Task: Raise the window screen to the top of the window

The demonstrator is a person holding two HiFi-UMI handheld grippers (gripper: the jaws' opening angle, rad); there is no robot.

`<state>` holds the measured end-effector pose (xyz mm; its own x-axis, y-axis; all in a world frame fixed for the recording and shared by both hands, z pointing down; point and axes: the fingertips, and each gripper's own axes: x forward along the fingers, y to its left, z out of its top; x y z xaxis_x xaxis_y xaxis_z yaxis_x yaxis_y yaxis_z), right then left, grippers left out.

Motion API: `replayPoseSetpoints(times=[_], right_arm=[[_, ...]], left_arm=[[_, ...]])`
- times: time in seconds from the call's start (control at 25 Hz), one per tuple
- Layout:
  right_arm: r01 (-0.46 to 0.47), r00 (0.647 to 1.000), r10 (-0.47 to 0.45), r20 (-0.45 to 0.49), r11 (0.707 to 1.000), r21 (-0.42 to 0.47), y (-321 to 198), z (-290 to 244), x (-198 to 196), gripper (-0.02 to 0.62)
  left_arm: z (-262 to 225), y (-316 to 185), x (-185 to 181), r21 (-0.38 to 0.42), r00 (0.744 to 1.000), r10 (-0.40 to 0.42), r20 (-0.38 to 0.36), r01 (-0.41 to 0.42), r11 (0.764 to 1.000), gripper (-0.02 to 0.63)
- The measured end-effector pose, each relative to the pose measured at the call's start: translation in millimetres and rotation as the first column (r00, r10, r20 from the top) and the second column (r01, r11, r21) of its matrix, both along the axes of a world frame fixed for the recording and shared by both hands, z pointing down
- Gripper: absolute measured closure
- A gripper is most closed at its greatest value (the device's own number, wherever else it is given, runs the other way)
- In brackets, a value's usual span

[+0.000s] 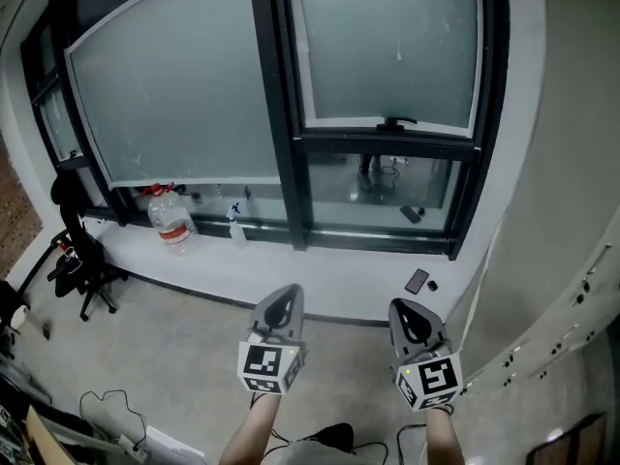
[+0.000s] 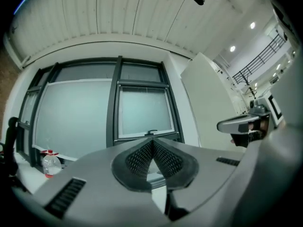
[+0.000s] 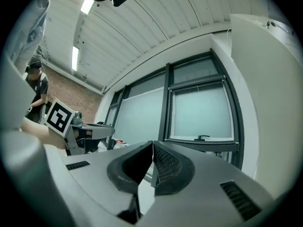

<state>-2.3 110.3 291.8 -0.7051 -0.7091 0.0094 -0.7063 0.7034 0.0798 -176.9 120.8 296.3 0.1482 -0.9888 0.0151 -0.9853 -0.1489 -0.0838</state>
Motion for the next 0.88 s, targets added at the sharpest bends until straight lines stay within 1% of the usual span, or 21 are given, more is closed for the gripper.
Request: replayPoseSetpoints(times=[0.04,0.12,0.2,0.24,0.32,0.4,0.48,0.64,0.76,0.88], right_arm=[[-0.005,1.0,0.005,0.006,1.0,0.01,16.9,-0.8,2.0,0.584],[-0.054,0.998,0.054,0.02,0.998,0.02,43.5,-3.9,11.3,0.584],[-0.106,0.993,0.105,0.046,0.994,0.02,61.6,-11.5,24.4,0.585],[-0.122,0.991,0.121,0.053,0.992,0.023,71.2,-15.9,31.8,0.586],[-0.145,0.989,0.143,0.04,0.989,0.035,95.9,-21.6,49.3,0.585],[-0.169,0.985,0.168,0.027,0.985,0.027,124.4,-24.0,69.9,0.586],[-0.194,0.98,0.194,0.036,0.981,0.002,151.9,-26.7,90.9,0.586],[-0.206,0.978,0.207,0.015,0.978,-0.016,200.1,-26.3,118.7,0.589],[-0.194,0.981,0.194,0.022,0.981,-0.031,218.7,-28.5,124.9,0.588],[-0.195,0.981,0.195,0.003,0.98,-0.04,243.1,-30.5,135.5,0.588]], left_arm=[[0.9,17.3,2.9,0.002,1.0,-0.009,0.01,0.009,1.0,0.603],[5.4,48.6,13.9,-0.005,0.999,-0.03,0.013,0.03,1.0,0.603],[8.3,76.1,32.8,-0.015,0.999,-0.047,-0.023,0.047,0.999,0.601],[7.2,89.4,44.7,-0.017,0.998,-0.046,-0.043,0.045,0.999,0.603],[2.9,116.8,68.7,-0.024,0.998,-0.03,-0.06,0.029,0.999,0.603],[-4.2,145.0,86.5,-0.022,0.998,-0.016,-0.053,0.015,1.0,0.601],[-13.1,173.1,98.1,-0.013,0.999,-0.013,-0.037,0.012,1.0,0.603],[-26.1,227.9,119.4,-0.025,0.999,-0.016,-0.029,0.015,1.0,0.603],[-33.7,247.3,132.0,-0.019,1.0,0.013,-0.004,-0.013,1.0,0.603],[-32.6,266.5,141.3,-0.022,0.999,0.023,-0.026,-0.024,0.999,0.603]])
